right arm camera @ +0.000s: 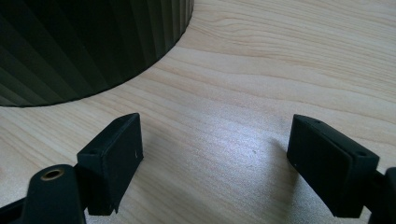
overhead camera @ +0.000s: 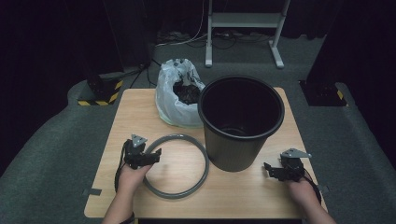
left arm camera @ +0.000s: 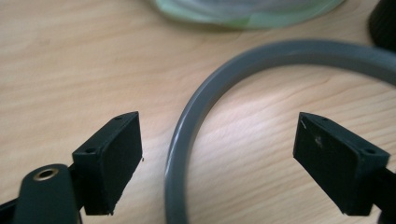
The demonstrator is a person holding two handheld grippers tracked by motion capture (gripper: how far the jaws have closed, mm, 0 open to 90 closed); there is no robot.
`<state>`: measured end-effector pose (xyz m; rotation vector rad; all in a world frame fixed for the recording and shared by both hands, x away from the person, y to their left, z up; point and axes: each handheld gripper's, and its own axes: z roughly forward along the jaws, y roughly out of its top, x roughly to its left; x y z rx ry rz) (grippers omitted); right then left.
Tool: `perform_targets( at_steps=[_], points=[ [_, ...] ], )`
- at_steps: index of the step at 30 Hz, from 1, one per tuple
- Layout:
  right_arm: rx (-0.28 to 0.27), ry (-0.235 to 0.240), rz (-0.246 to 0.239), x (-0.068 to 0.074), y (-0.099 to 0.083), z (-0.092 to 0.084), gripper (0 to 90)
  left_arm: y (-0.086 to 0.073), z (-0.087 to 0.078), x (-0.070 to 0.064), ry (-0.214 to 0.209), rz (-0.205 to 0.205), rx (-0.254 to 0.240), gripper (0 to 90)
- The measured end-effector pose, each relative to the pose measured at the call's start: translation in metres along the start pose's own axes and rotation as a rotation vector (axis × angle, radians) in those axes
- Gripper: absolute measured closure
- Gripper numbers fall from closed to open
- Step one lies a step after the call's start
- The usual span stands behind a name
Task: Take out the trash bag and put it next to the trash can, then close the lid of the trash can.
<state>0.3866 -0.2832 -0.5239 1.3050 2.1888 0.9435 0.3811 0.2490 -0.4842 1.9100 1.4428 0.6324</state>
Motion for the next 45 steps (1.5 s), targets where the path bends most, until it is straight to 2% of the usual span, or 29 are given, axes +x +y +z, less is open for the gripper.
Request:
perform_targets(
  at_steps=[1, 2, 3, 9, 10, 11, 16, 21, 22, 25, 30, 35, 37, 42, 43, 45],
  points=[
    [0.000, 0.001, 0.000, 0.000, 0.000, 0.000, 18.2, 0.000, 0.000, 0.000, 0.000, 0.000, 0.000, 16.8],
    [0.000, 0.001, 0.000, 0.000, 0.000, 0.000, 18.2, -0.003, 0.002, 0.004, 0.004, -0.014, 0.043, 17.2],
    [0.000, 0.001, 0.000, 0.000, 0.000, 0.000, 18.2, -0.003, 0.002, 0.004, 0.004, -0.014, 0.043, 18.1],
    [0.001, 0.002, -0.001, 0.000, 0.000, 0.000, 18.2, -0.007, 0.008, 0.010, -0.018, -0.080, 0.153, 21.1],
    [0.001, 0.002, -0.001, 0.000, 0.000, 0.000, 18.2, -0.009, 0.011, 0.010, -0.015, -0.072, 0.199, 21.1],
    [0.001, 0.002, -0.001, 0.000, 0.000, 0.000, 18.2, -0.009, 0.011, 0.010, -0.015, -0.072, 0.199, 21.1],
    [0.001, 0.002, 0.002, 0.001, 0.000, 0.000, 18.3, -0.011, 0.015, 0.008, -0.009, -0.063, 0.302, 21.1],
    [0.001, 0.005, 0.001, 0.001, 0.000, 0.000, 18.2, -0.010, 0.015, 0.005, 0.015, -0.035, 0.344, 21.0],
    [0.001, 0.005, 0.000, 0.001, 0.000, 0.000, 18.2, -0.009, 0.014, 0.003, 0.016, -0.023, 0.366, 22.1],
    [0.001, 0.004, 0.000, 0.001, -0.001, -0.001, 18.2, -0.007, 0.014, 0.001, 0.005, -0.008, 0.385, 23.4],
    [0.003, 0.012, -0.010, 0.002, 0.000, 0.000, 16.4, -0.009, 0.011, -0.001, 0.007, -0.004, 0.401, 23.5],
    [0.006, 0.027, -0.022, 0.003, 0.002, 0.002, 15.1, -0.010, 0.009, -0.001, 0.010, -0.027, 0.414, 24.1],
    [0.006, 0.027, -0.023, 0.003, 0.002, 0.002, 15.1, -0.008, 0.010, -0.001, 0.014, -0.016, 0.429, 24.8],
    [0.007, 0.030, -0.027, 0.002, 0.002, 0.003, 14.7, 0.002, 0.015, -0.001, 0.015, -0.018, 0.506, 27.4],
    [0.009, 0.031, -0.026, 0.003, 0.002, 0.003, 14.7, 0.004, 0.017, -0.001, 0.008, -0.028, 0.523, 27.6],
    [0.008, 0.031, -0.027, 0.003, 0.002, 0.003, 14.7, 0.009, 0.020, 0.000, 0.008, -0.019, 0.566, 28.0]
  ],
)
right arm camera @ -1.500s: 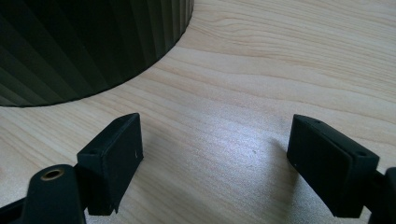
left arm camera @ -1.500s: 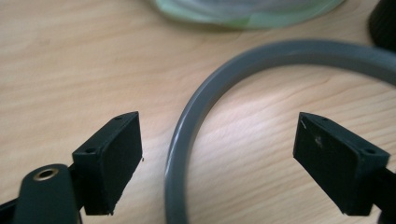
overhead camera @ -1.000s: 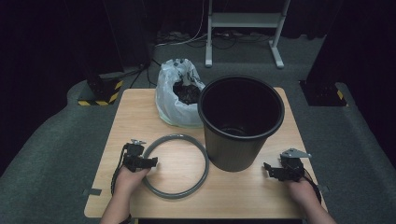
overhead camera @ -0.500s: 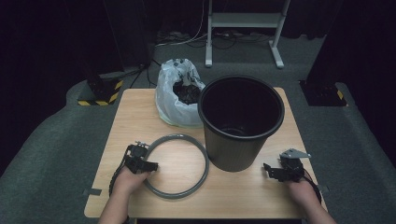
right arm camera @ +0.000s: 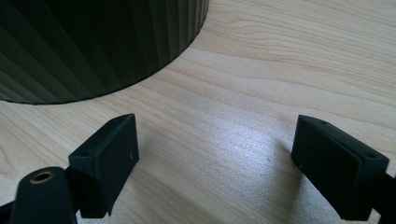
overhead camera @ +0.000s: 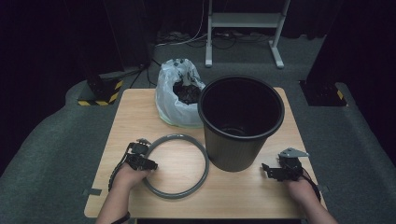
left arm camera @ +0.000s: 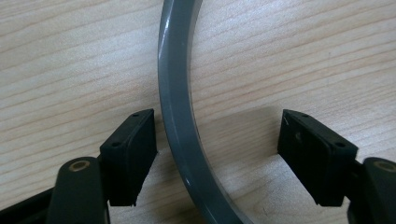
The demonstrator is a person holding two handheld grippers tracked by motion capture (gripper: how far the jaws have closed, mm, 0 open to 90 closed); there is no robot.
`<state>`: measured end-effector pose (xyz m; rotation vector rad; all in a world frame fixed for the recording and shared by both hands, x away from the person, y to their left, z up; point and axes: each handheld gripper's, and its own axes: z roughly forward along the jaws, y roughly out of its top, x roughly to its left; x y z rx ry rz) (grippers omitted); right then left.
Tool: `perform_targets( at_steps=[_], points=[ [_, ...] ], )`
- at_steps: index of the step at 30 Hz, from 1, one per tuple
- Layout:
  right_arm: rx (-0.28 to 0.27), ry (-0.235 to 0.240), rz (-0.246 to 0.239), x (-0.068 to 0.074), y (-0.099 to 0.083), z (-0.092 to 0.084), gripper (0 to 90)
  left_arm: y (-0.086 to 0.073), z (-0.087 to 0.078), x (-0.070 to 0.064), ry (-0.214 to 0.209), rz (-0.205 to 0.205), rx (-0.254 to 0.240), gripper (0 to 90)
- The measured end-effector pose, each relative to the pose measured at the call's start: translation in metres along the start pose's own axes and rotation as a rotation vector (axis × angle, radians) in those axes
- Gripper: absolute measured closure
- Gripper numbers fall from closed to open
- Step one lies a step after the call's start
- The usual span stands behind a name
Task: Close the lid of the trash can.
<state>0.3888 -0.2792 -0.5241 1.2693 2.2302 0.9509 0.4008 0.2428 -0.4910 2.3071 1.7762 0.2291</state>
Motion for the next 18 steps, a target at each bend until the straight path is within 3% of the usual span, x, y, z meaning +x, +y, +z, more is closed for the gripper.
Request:
perform_targets(
  at_steps=[5, 11, 14, 18],
  points=[
    [-0.001, 0.004, -0.003, 0.000, 0.001, 0.001, 14.6, 0.015, 0.001, 0.002, 0.002, 0.007, 0.116, 31.7],
    [0.000, 0.005, -0.001, 0.000, 0.001, 0.001, 14.5, 0.031, 0.003, 0.006, 0.002, -0.036, 0.244, 36.1],
    [0.000, 0.004, 0.001, 0.000, 0.001, 0.001, 14.6, 0.036, 0.004, 0.008, 0.007, -0.073, 0.269, 41.4],
    [-0.002, 0.005, -0.003, 0.000, 0.001, 0.001, 14.5, 0.040, 0.003, 0.012, 0.020, -0.067, 0.290, 50.6]
  ],
)
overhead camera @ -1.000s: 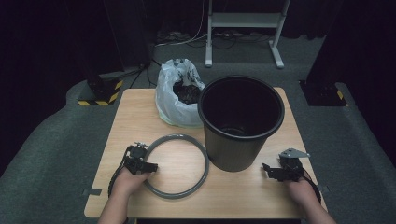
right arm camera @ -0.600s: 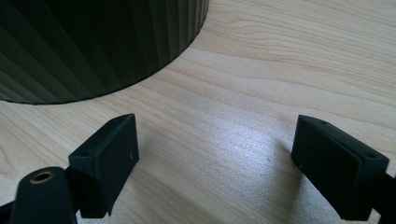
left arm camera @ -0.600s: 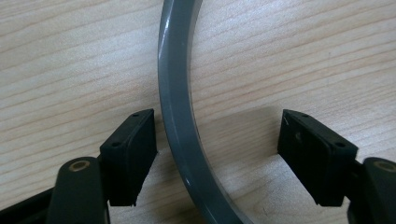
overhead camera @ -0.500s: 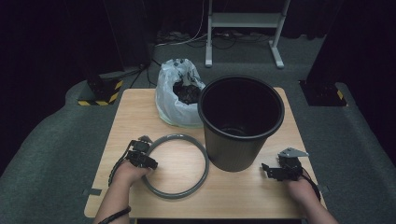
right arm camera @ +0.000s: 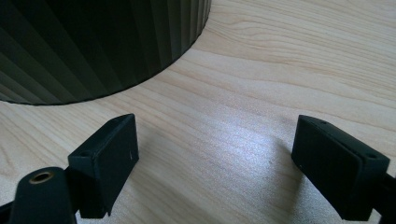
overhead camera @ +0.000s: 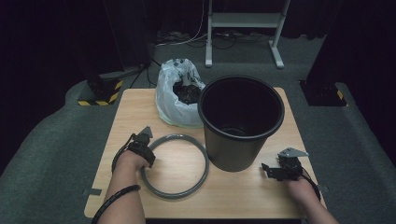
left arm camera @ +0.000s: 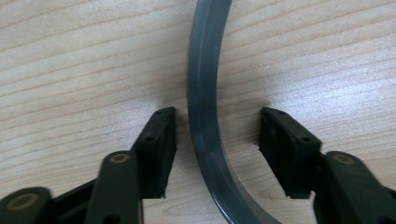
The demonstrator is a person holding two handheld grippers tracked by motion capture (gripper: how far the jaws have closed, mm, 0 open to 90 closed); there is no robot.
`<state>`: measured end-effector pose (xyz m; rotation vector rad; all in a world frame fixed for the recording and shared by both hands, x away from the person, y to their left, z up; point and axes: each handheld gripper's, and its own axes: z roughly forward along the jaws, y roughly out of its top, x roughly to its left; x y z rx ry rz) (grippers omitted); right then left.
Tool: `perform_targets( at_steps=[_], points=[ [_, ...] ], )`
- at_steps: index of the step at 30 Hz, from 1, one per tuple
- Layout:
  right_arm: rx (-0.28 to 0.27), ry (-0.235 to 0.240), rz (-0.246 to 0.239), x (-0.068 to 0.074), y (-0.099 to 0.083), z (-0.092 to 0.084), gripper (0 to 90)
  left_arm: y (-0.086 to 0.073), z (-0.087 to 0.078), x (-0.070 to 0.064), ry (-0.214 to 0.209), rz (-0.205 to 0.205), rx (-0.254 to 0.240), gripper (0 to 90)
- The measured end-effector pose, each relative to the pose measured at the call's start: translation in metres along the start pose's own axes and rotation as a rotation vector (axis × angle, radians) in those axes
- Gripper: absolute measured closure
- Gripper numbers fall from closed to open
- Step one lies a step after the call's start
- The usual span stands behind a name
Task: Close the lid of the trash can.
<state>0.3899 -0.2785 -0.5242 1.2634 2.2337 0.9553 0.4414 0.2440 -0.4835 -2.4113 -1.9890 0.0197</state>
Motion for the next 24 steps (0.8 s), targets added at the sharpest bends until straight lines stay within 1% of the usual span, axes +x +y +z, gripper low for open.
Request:
perform_targets(
  at_steps=[1, 2, 3, 4, 5, 6, 7, 8, 9, 10, 12, 13, 14, 15, 16, 17, 18, 19, 20, 21, 22, 23, 24],
  points=[
    [0.000, 0.000, 0.000, 0.000, 0.000, 0.000, 14.5, 0.001, 0.000, 0.001, -0.011, -0.010, 0.000, 53.8],
    [0.000, 0.000, 0.000, 0.000, 0.000, 0.000, 14.5, 0.001, -0.001, 0.001, 0.001, -0.007, 0.000, 56.3],
    [-0.001, 0.000, -0.002, 0.000, 0.000, 0.000, 14.5, 0.002, 0.000, 0.002, 0.000, -0.015, -0.005, 61.4],
    [-0.001, -0.001, -0.004, 0.000, 0.000, 0.000, 14.5, 0.002, -0.001, 0.001, -0.006, -0.018, -0.008, 64.4],
    [-0.001, -0.001, -0.004, 0.000, 0.000, 0.000, 14.5, 0.003, -0.001, 0.001, -0.008, -0.011, -0.003, 64.4],
    [-0.001, -0.001, -0.003, 0.000, 0.000, 0.000, 14.6, 0.003, -0.001, 0.001, -0.007, -0.014, 0.000, 65.5],
    [-0.001, -0.001, -0.004, 0.000, 0.000, 0.000, 14.5, 0.004, -0.001, 0.001, -0.003, -0.020, -0.003, 70.8],
    [-0.001, -0.001, -0.004, 0.000, 0.000, 0.000, 14.5, 0.004, -0.002, 0.002, 0.006, -0.025, -0.004, 70.8],
    [-0.001, 0.000, -0.004, 0.000, 0.000, 0.000, 14.6, 0.004, -0.002, 0.002, 0.006, -0.032, -0.008, 75.2],
    [-0.001, -0.001, -0.004, 0.000, 0.000, 0.000, 14.5, 0.003, -0.001, 0.002, 0.005, -0.038, -0.016, 76.1],
    [-0.001, 0.000, -0.004, 0.000, 0.000, 0.000, 14.5, 0.002, -0.002, 0.003, 0.003, -0.033, -0.022, 76.6],
    [-0.001, 0.000, -0.004, 0.000, 0.000, 0.000, 14.6, 0.001, -0.002, 0.004, -0.004, -0.038, -0.026, 76.8],
    [-0.001, 0.000, -0.003, 0.000, 0.000, 0.000, 14.5, 0.000, -0.001, 0.002, -0.028, -0.080, -0.051, 77.2],
    [-0.001, 0.000, -0.001, 0.000, 0.000, 0.000, 14.5, 0.000, -0.002, 0.006, -0.041, -0.049, -0.036, 77.4],
    [-0.001, 0.000, -0.002, 0.000, 0.000, 0.000, 14.5, -0.001, -0.002, 0.007, -0.072, -0.058, -0.037, 77.3],
    [-0.001, 0.002, -0.003, 0.000, 0.000, 0.000, 14.5, -0.002, -0.002, 0.008, -0.074, -0.062, -0.047, 77.6],
    [-0.001, 0.002, -0.003, 0.000, 0.000, 0.000, 14.5, -0.002, -0.003, 0.010, -0.079, -0.060, -0.043, 77.6],
    [0.000, 0.003, -0.004, 0.000, 0.000, 0.000, 14.5, -0.001, -0.004, 0.012, -0.097, -0.064, -0.042, 77.8],
    [0.000, 0.003, -0.004, 0.000, 0.000, 0.000, 14.5, -0.001, -0.006, 0.014, -0.102, -0.066, -0.044, 77.8],
    [0.000, 0.003, -0.004, 0.000, 0.000, 0.000, 14.5, 0.000, -0.010, 0.016, -0.110, -0.068, -0.062, 77.9],
    [0.000, 0.003, -0.004, 0.000, 0.000, 0.000, 14.5, 0.000, -0.010, 0.016, -0.110, -0.068, -0.062, 78.0],
    [0.000, 0.004, -0.005, 0.000, 0.000, 0.000, 14.5, 0.000, -0.012, 0.019, -0.122, -0.068, -0.067, 78.0],
    [0.000, 0.004, -0.003, 0.000, 0.000, 0.000, 14.4, -0.001, -0.012, 0.019, -0.144, -0.088, -0.079, 78.0]
  ],
)
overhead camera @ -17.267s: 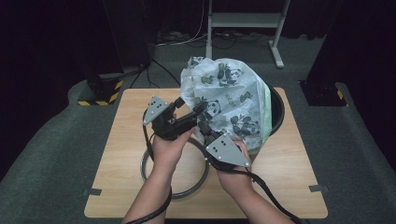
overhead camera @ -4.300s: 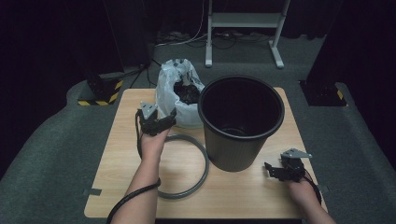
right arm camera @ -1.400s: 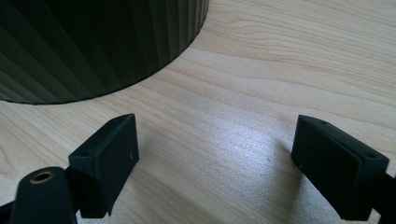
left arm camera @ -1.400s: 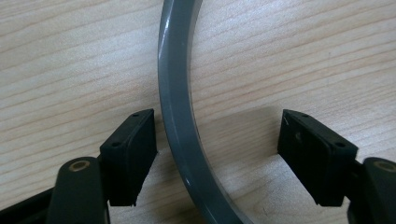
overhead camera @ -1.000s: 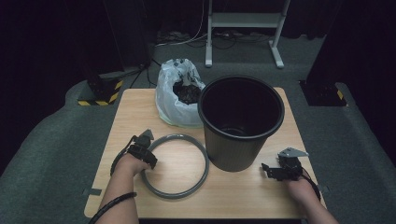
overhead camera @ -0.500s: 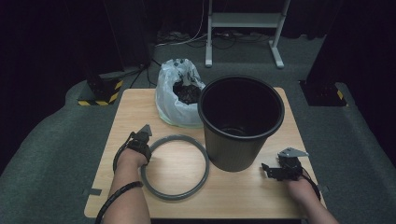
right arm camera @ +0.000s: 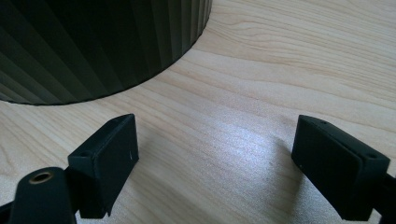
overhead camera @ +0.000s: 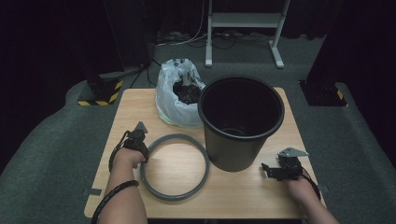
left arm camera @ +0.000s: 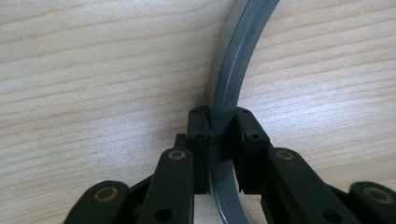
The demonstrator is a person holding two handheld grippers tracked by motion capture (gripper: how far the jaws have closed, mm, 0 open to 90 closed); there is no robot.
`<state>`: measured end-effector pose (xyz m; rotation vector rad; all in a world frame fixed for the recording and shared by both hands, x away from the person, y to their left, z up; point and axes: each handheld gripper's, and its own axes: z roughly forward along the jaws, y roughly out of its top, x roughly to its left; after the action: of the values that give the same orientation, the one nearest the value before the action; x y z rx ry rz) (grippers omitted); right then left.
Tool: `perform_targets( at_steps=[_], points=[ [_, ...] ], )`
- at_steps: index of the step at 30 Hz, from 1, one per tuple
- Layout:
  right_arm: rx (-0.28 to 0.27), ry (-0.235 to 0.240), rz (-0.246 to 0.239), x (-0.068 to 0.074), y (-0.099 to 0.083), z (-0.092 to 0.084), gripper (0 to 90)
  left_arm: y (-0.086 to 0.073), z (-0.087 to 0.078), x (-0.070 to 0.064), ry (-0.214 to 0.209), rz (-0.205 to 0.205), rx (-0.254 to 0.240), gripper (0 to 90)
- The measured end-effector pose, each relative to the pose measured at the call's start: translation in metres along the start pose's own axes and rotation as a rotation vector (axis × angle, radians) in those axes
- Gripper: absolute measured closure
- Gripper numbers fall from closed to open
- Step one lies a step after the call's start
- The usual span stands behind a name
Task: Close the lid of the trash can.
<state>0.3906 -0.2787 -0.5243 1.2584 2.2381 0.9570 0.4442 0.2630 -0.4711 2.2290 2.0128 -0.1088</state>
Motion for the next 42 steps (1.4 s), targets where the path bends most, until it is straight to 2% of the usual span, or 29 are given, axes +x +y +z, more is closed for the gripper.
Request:
perform_targets(
  at_steps=[2, 3, 5, 11, 12, 17, 20, 24, 31, 34, 35, 42],
  points=[
    [0.000, 0.000, 0.000, 0.000, 0.000, 0.000, 14.4, -0.004, -0.004, 0.005, -0.020, -0.003, 0.003, 78.0],
    [0.000, -0.001, 0.000, 0.000, 0.000, 0.000, 14.4, -0.006, -0.005, 0.007, -0.041, -0.024, -0.001, 78.0],
    [-0.001, -0.003, 0.001, 0.000, 0.000, 0.000, 14.5, -0.010, -0.008, 0.012, -0.061, -0.038, -0.015, 77.9],
    [-0.001, -0.003, 0.001, 0.000, 0.000, 0.000, 14.4, -0.019, -0.024, 0.023, -0.056, -0.040, -0.033, 77.9],
    [-0.001, -0.003, 0.001, 0.000, 0.000, 0.000, 14.4, -0.021, -0.027, 0.023, -0.061, -0.050, -0.034, 77.9],
    [0.000, -0.003, 0.001, 0.000, 0.000, 0.000, 14.4, -0.024, -0.045, 0.030, -0.073, -0.043, -0.058, 77.9],
    [0.000, -0.005, 0.002, 0.000, 0.000, 0.000, 14.4, -0.025, -0.054, 0.031, -0.105, -0.055, -0.069, 77.9],
    [0.001, -0.008, 0.004, 0.001, -0.001, -0.001, 14.4, -0.027, -0.066, 0.030, -0.103, -0.048, -0.089, 77.9],
    [0.000, -0.008, 0.005, 0.001, -0.001, -0.001, 14.4, -0.030, -0.083, 0.034, -0.115, -0.061, -0.102, 77.7],
    [0.000, -0.008, 0.008, 0.001, -0.001, -0.001, 14.5, -0.029, -0.091, 0.035, -0.119, -0.078, -0.117, 77.7],
    [0.000, -0.009, 0.005, 0.001, -0.001, -0.001, 14.4, -0.029, -0.093, 0.036, -0.114, -0.066, -0.119, 77.7],
    [-0.001, -0.008, 0.002, 0.001, -0.001, -0.001, 14.4, -0.030, -0.110, 0.038, -0.128, -0.083, -0.147, 77.6]
  ],
)
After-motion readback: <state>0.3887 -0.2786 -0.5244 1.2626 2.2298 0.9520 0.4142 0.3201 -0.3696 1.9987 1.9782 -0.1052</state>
